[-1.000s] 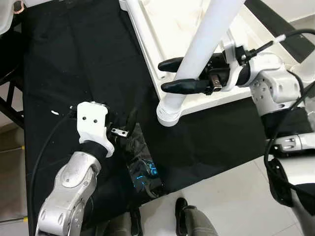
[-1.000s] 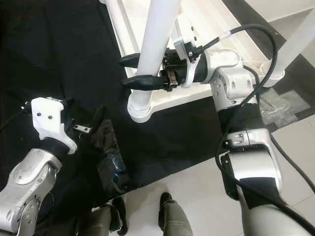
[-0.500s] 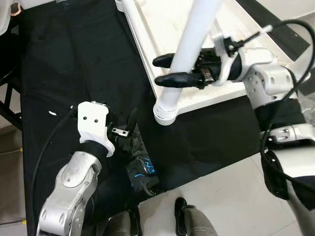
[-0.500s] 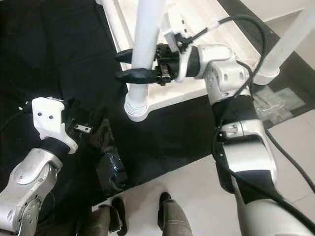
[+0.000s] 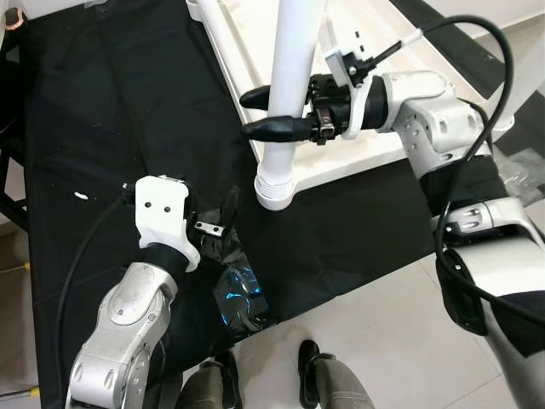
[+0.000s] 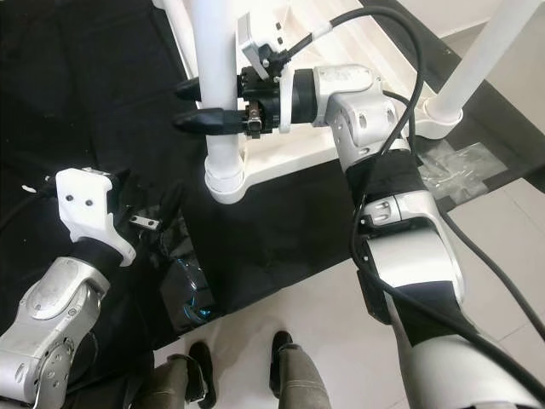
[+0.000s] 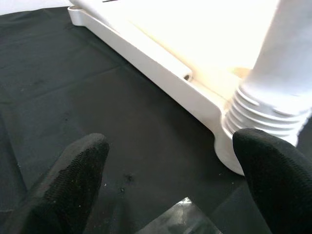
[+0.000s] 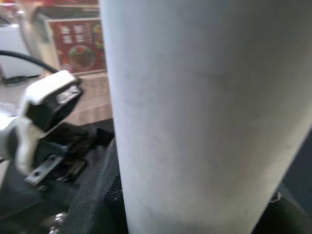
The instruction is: Building children table
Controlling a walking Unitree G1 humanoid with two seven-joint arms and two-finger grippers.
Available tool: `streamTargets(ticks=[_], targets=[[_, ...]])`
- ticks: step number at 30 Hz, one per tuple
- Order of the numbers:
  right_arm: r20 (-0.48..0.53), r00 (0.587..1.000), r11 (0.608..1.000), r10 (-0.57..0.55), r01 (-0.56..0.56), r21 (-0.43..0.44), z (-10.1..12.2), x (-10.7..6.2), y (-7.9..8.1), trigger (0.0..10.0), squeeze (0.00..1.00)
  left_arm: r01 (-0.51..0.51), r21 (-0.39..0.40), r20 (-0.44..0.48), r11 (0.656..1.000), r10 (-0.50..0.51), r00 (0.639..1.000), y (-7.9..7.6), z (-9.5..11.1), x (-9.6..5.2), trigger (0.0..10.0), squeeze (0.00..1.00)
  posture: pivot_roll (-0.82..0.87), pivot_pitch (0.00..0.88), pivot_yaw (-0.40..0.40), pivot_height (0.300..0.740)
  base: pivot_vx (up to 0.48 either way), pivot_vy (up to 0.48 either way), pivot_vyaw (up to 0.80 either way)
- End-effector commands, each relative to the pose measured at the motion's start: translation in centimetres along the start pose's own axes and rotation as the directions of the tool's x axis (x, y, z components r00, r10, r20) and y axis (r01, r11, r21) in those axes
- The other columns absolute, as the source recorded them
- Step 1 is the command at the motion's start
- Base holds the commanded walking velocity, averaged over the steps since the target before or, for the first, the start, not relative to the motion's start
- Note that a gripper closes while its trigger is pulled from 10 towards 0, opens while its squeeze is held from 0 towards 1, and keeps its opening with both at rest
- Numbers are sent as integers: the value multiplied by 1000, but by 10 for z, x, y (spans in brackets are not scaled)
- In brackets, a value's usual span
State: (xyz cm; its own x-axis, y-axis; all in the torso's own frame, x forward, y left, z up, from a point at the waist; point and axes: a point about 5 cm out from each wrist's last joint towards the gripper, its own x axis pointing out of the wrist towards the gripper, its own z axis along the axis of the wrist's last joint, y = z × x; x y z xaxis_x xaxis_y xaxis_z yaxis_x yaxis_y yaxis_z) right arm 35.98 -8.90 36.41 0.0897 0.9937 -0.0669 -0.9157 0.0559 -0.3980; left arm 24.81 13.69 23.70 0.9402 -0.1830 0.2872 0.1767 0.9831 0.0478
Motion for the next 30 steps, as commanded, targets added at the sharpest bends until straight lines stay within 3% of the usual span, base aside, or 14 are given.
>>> streamTargets(ticks=[1, 15, 21, 30], targets=[[-84, 995, 998, -53, 54, 10, -15, 6, -1, 10000, 0, -6, -4, -20, 1000, 6, 1000, -1, -5, -2, 10000, 0, 52, 404, 6, 740, 0, 0, 0], [55, 995, 997, -80, 79, 8, 1, 15, -4, 10000, 0, -8, -8, -18, 1000, 7, 1000, -2, -6, 0, 10000, 0, 49, 403, 3, 740, 0, 0, 0], [261, 962, 996, -83, 84, 7, 30, 14, -6, 10000, 0, -11, -8, -16, 1000, 11, 1000, -1, -6, 0, 10000, 0, 48, 401, 0, 740, 0, 0, 0], [247, 966, 997, -74, 78, -6, 30, 15, -5, 10000, 0, -14, -8, -13, 1000, 14, 1000, -1, -7, 1, 10000, 0, 46, 401, -2, 740, 0, 0, 0]])
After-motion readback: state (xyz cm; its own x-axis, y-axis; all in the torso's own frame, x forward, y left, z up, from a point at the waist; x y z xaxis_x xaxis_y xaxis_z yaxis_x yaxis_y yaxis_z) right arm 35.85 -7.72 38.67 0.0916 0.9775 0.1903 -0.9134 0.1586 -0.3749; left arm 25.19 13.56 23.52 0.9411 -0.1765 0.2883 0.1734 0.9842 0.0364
